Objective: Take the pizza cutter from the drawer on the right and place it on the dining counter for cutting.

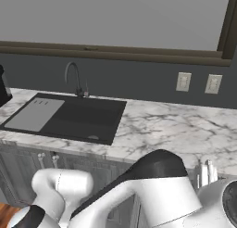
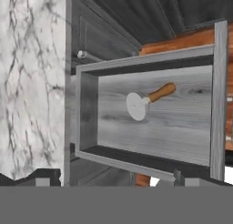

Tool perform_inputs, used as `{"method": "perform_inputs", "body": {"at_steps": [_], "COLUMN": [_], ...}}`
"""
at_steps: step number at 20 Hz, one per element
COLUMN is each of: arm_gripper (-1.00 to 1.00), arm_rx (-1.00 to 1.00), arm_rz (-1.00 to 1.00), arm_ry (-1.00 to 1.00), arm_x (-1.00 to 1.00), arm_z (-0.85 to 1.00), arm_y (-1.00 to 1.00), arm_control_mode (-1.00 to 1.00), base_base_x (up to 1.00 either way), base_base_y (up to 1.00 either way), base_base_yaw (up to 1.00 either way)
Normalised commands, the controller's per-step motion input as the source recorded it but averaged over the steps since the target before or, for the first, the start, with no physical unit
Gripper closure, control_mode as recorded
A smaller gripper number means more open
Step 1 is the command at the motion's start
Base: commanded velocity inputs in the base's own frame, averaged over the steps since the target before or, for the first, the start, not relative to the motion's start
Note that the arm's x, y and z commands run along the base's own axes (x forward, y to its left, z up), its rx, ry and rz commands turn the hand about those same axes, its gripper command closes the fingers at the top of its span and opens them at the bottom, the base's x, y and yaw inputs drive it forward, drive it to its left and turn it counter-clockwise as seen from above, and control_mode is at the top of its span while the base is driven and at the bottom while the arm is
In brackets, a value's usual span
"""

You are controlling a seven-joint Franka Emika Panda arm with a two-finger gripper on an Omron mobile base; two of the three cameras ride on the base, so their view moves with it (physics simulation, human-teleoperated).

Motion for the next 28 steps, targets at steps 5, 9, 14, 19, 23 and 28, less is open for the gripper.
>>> {"method": "perform_inputs", "body": {"at_steps": [5, 9, 14, 19, 23, 28], "arm_gripper": [-1.0, -1.0, -1.0, -1.0, -1.0, -1.0], "arm_rx": [-0.04, -0.01, 0.0, 0.0, 0.0, 0.0], "arm_rz": [0.12, 0.23, 0.34, 0.38, 0.38, 0.36], "arm_ry": [0.28, 0.22, 0.18, 0.12, 0.11, 0.04], "arm_x": [0.78, 0.56, 0.4, 0.11, 0.0, 0.0], "arm_z": [-0.15, -0.34, -0.38, -0.46, -0.47, -0.54], "arm_y": [0.35, 0.03, -0.16, -0.22, -0.23, -0.21], "arm_control_mode": [-1.0, -1.0, -1.0, -1.0, -1.0, -1.0], "base_base_x": [0.0, 0.0, 0.0, 0.0, 0.0, 0.0], "base_base_y": [0.0, 0.0, 0.0, 0.0, 0.0, 0.0], "base_base_yaw": [0.0, 0.0, 0.0, 0.0, 0.0, 0.0]}}
